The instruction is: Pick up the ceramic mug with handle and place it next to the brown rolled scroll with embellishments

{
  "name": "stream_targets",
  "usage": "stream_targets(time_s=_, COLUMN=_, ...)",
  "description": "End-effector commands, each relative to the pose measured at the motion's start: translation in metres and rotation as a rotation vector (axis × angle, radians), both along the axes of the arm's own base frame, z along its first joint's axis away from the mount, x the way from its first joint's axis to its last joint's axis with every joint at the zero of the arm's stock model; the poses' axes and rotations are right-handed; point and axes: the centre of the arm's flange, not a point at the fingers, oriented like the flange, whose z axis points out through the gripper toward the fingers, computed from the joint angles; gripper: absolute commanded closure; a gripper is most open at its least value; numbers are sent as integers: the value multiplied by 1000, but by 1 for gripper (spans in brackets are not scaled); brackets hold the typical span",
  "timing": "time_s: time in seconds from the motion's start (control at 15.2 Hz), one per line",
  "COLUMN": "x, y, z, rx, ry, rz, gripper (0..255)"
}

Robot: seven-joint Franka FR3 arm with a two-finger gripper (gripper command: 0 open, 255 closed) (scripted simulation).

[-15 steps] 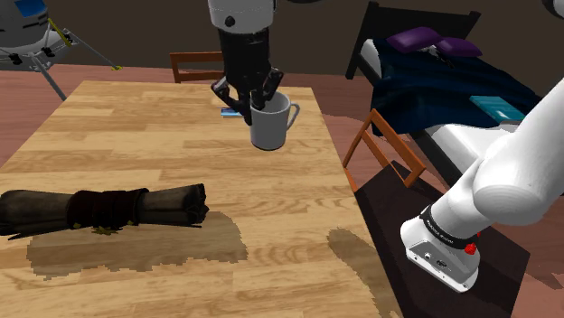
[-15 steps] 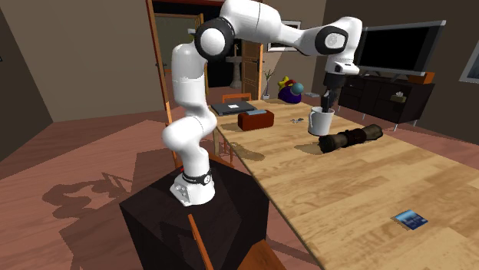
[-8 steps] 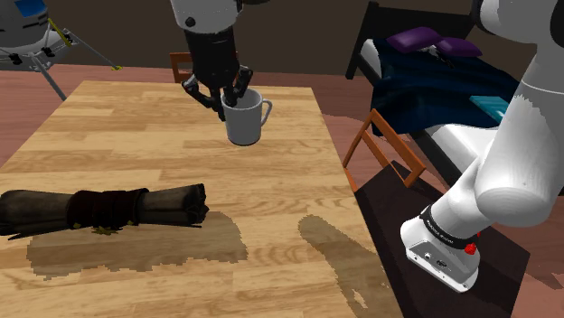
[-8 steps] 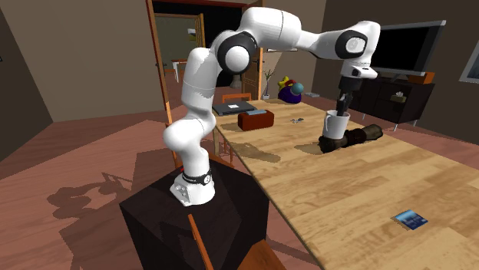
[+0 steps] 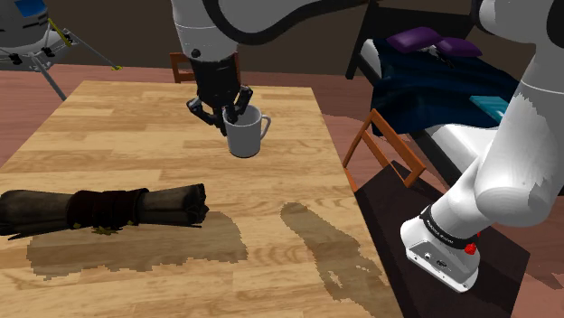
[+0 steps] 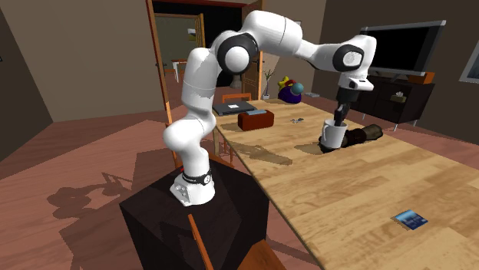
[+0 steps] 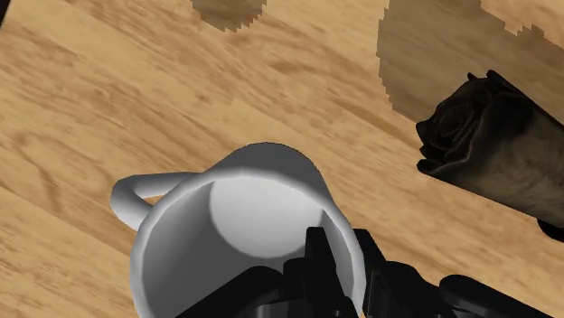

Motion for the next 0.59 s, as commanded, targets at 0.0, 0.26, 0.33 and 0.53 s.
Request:
stream_targets(time_s=0.0, x=0, y=1, z=-10, rx=0, ry=-1, rz=0, gripper=255)
stream_targets(time_s=0.26, x=0, y=1, z=-31, rx=0, ry=-1, rz=0, gripper=255)
stream_targets(time_s=0.33, x=0, y=1, z=-36, rx=0, ry=-1, rz=0, gripper=255)
stream_targets(time_s=0.53, x=0, y=1, z=-52, rx=0, ry=-1, rz=0, gripper=255)
